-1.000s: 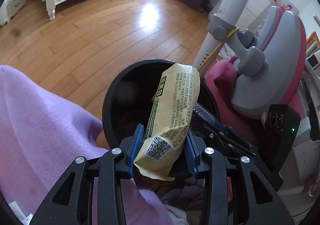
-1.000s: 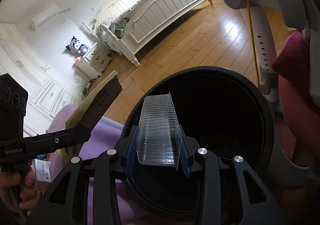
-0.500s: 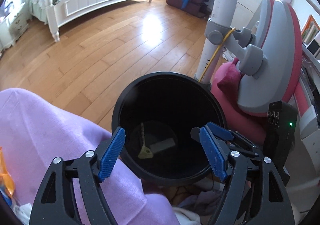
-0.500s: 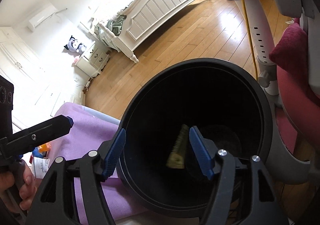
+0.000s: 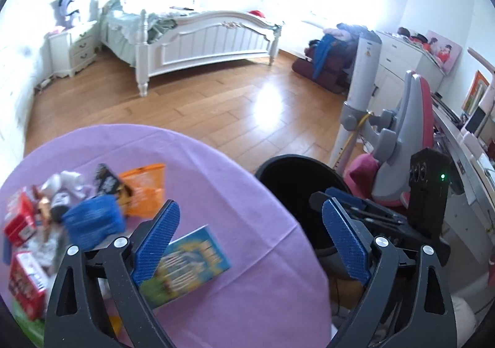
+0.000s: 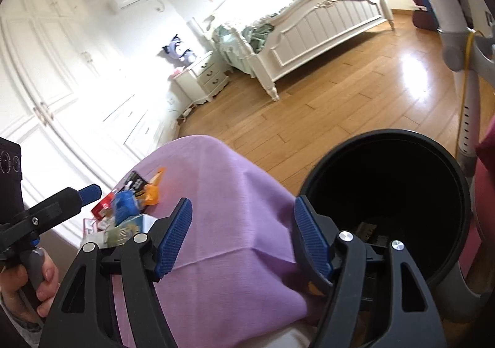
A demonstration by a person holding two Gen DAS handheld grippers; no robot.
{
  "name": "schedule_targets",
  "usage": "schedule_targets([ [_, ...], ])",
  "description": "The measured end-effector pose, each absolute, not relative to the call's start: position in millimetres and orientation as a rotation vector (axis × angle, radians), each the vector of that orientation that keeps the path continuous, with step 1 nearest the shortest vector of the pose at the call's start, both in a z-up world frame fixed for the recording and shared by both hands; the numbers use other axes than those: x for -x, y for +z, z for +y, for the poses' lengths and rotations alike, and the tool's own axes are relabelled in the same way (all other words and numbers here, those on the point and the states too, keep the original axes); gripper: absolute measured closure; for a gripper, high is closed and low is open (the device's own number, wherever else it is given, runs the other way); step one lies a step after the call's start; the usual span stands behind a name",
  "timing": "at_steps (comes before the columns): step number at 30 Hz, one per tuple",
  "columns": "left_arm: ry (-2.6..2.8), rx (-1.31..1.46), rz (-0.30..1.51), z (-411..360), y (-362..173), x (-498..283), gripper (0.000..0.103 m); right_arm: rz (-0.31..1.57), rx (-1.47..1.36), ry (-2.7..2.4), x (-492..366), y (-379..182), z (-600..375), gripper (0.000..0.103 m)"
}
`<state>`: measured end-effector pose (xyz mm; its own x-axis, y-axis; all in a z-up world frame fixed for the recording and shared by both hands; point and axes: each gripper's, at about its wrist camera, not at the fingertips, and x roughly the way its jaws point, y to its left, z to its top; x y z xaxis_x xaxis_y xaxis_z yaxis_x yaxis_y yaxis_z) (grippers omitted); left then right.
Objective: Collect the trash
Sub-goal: 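Grasp the red Wangzai milk box with the left tool while the right grasps the green milk carton, then carry the red box and green carton with both tools over the bin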
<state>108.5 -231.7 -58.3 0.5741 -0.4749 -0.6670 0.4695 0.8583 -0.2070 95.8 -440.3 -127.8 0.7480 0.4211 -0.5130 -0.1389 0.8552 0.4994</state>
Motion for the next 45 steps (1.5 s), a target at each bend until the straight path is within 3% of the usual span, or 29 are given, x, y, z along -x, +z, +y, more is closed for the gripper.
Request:
schedule_targets([
  [6,-0.340,0.055,0.737,-99,-53,-80,0.011,0.671,-0.296,0.495,-94,-101,-363,0.034],
  [9,-0.277,-0.034,0.737,-51,-60,-78,0.011,0.675,-0.106,0.550,-90,-92,-320,0.028],
  [15,-0.355,-0.286,0.743,-24,-85,-84,0.011,0.706,0.453,0.610,-83,-97,-246,0.026],
  [20,-0.440,-0.366,0.778,-23,-110,-100,0.011,0.760,0.676,0.679,-93,-106,-220,0.026],
  [22,-0.448,-0.345,0.795,-22,-118,-105,0.014,0.786,0.745,0.721,-95,-109,-211,0.026],
  [24,-0.470,-0.325,0.822,-19,-124,-113,0.028,0.806,0.796,0.739,-98,-114,-202,0.026],
  [26,-0.481,-0.317,0.840,-18,-128,-118,0.033,0.831,0.829,0.744,-102,-119,-195,0.029],
  [29,-0.491,-0.276,0.854,-14,-131,-121,0.045,0.866,0.798,0.754,-108,-118,-191,0.039],
  [33,-0.470,-0.220,0.834,-5,-128,-116,0.048,0.881,0.675,0.752,-109,-109,-194,0.050],
  [45,-0.449,0.034,0.663,-17,-60,-88,0.048,0.703,-0.160,0.746,-96,-63,-263,0.052],
])
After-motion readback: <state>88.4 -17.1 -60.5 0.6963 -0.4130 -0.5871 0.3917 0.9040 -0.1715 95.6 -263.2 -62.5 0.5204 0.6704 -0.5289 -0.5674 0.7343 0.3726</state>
